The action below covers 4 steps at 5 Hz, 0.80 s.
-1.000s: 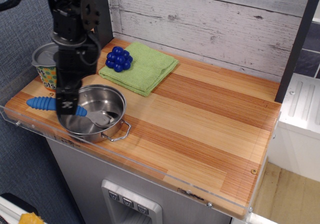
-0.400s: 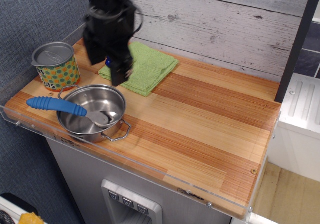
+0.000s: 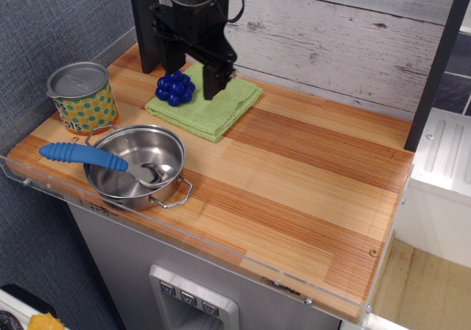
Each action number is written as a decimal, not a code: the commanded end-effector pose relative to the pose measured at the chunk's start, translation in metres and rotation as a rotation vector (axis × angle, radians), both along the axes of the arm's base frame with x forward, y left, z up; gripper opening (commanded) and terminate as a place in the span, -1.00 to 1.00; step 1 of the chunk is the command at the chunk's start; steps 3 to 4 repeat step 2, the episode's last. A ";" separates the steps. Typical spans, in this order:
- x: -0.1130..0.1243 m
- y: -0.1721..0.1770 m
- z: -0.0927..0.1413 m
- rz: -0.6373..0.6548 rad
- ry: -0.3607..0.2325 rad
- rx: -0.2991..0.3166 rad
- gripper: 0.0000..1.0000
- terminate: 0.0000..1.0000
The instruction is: Put spoon in pot, handle hanging over left side.
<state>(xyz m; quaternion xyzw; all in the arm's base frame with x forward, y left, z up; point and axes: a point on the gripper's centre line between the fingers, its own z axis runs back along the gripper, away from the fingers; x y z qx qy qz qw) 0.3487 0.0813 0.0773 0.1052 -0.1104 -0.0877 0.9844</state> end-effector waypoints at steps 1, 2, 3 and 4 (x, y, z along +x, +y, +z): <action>0.045 0.006 0.011 -0.192 -0.067 -0.075 1.00 -1.00; 0.045 0.006 0.011 -0.192 -0.067 -0.075 1.00 1.00; 0.045 0.006 0.011 -0.192 -0.067 -0.075 1.00 1.00; 0.045 0.006 0.011 -0.192 -0.067 -0.075 1.00 1.00</action>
